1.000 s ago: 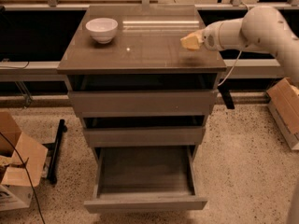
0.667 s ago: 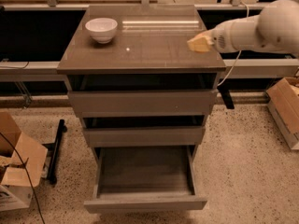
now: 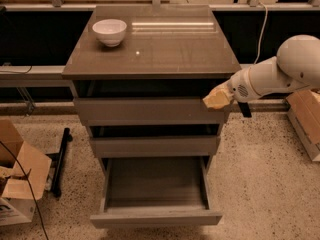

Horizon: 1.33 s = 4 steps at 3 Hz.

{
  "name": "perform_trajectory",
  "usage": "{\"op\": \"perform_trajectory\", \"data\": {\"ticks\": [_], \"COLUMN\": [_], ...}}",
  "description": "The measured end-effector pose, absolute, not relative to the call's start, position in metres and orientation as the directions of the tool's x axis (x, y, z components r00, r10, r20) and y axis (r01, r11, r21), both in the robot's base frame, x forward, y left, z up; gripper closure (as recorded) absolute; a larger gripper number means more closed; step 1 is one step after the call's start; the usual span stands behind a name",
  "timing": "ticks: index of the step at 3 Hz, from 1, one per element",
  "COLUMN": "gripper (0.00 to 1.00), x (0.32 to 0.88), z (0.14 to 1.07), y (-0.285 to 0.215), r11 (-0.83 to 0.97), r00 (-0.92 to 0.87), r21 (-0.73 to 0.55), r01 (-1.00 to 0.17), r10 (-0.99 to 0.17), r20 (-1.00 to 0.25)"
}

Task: Place orange into bottom drawer

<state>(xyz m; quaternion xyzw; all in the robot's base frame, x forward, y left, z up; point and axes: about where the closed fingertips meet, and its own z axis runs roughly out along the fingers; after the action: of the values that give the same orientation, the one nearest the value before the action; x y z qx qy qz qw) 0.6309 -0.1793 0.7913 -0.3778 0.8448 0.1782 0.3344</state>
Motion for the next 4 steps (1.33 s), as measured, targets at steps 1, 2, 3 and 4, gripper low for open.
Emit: {"op": "perform_trajectory", "data": {"ticks": [1,2,3,4], "gripper": [1.00,1.00,1.00,1.00], "x": [0.631,0.625,0.604,0.576], "z": [0.791,0.763,0.700,0.617], "y": [-0.179,-0.170,-0.153,-0.137], "r11": [0.651,0.635,0.642,0.638], "r00": [-0.491,-0.512,-0.593,-0.661], "r21": [0.049,0.087,0.209,0.314], "r01": [-0.758,-0.768,-0.737,-0.703], "r10": [-0.519,-0.527,-0.468,-0.424], "r20": [-0.699,-0.679,-0.655,-0.619]}}
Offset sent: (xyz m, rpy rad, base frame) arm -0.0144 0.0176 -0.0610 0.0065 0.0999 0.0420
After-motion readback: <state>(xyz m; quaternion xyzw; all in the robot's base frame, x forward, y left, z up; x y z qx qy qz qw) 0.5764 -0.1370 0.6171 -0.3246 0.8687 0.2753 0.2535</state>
